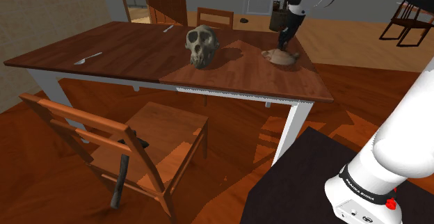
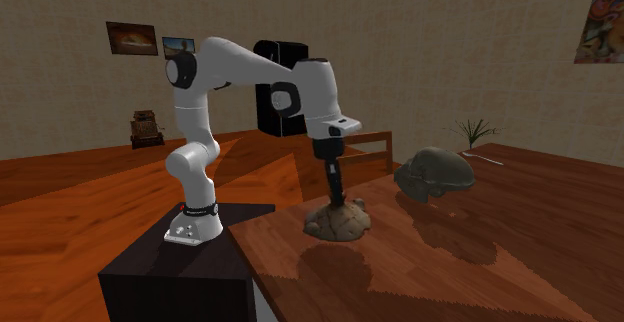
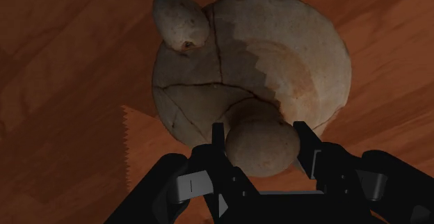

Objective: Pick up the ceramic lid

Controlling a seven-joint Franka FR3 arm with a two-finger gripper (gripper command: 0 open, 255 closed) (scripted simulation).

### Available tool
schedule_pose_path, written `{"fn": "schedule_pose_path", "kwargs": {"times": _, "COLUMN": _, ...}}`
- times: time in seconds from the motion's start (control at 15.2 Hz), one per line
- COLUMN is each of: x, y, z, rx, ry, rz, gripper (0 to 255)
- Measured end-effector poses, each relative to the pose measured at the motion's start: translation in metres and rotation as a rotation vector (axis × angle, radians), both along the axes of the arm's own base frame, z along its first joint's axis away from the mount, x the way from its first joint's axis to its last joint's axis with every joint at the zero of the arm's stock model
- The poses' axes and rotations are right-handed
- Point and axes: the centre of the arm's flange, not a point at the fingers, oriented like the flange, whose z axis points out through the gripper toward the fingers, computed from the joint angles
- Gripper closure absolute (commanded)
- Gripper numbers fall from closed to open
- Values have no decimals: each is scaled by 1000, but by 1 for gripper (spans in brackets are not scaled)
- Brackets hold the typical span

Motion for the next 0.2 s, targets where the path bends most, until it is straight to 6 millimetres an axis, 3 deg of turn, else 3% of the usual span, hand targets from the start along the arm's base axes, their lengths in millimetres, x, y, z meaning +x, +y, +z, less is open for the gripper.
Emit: {"fn": "schedule_pose_path", "kwargs": {"times": 0.2, "x": 0, "y": 1, "z": 14, "rx": 0, "ry": 0, "rz": 0, "gripper": 255}}
